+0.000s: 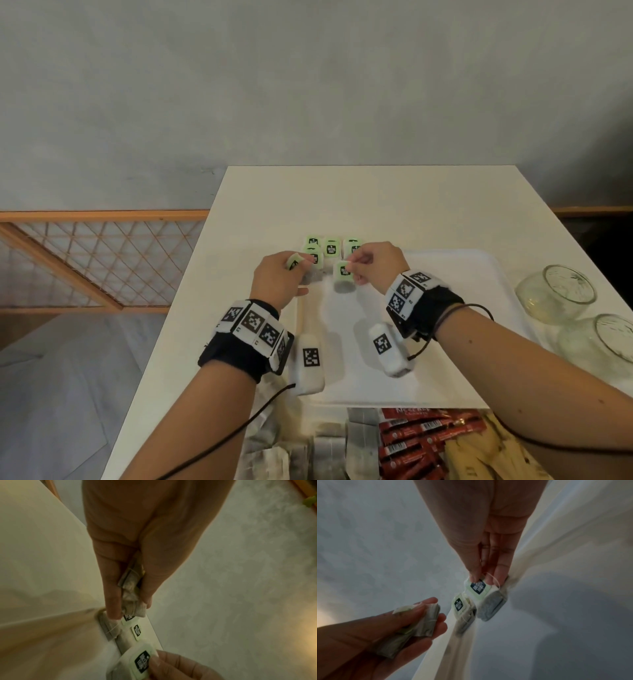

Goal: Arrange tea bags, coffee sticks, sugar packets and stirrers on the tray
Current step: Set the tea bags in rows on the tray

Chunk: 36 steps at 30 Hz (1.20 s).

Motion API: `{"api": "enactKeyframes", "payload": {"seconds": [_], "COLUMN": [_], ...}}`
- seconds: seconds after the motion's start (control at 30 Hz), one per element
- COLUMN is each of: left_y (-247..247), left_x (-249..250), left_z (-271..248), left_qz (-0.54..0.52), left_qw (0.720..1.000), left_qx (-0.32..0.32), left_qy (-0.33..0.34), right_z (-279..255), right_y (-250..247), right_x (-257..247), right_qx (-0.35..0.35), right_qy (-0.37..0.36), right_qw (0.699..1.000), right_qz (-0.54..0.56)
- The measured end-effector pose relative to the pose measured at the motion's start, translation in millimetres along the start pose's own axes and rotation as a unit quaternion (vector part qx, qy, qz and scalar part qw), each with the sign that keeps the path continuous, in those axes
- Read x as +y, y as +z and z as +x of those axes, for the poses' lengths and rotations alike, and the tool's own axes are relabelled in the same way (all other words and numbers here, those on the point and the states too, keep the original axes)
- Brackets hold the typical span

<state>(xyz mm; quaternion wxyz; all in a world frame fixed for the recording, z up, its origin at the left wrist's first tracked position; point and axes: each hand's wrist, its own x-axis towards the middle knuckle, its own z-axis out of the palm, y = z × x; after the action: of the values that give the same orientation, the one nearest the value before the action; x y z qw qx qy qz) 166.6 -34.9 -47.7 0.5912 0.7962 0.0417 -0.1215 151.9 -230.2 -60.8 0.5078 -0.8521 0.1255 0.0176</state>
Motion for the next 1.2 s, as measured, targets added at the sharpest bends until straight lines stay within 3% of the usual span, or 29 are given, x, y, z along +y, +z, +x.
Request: {"api": "enactKeyframes", "payload": {"seconds": [0.37,0.5,0.6,0.73,0.9,0.97,1.1,1.2], "left_y": [-2,-1,2,13,23,24,21,28], "left_x": [-2,4,8,14,22,24,23,23], "left_z": [2,-6,-13,-24,-38,-42,-48,-62], "left_qz": [-0.057,-0.074,-0.068,-0.042,-0.001,0.002,0.006,-0.021], "left_qw": [0.996,0.995,0.995,0.994,0.99,0.993,1.0,1.0], "left_qx": [-0.016,-0.038,-0.062,-0.098,-0.138,-0.118,-0.011,0.002], "left_qy": [-0.062,-0.054,-0.03,-0.007,-0.003,-0.002,0.004,0.004], "right_z": [27,20,-1,-30,-49,-52,-62,-69], "right_y": [16,13,10,5,-5,-8,-16,-20], "right_x": [-17,-15,-16,-12,-2,3,5,3], "right_qx": [0.01,0.053,0.033,-0.032,-0.027,-0.009,0.05,0.102], "right_qy": [-0.01,-0.061,-0.091,-0.081,-0.085,-0.076,-0.047,-0.041], "right_qw": [1.0,0.994,0.995,0.995,0.992,0.994,0.995,0.992], "right_qz": [-0.016,-0.067,-0.015,0.054,0.088,0.079,0.078,0.064]}}
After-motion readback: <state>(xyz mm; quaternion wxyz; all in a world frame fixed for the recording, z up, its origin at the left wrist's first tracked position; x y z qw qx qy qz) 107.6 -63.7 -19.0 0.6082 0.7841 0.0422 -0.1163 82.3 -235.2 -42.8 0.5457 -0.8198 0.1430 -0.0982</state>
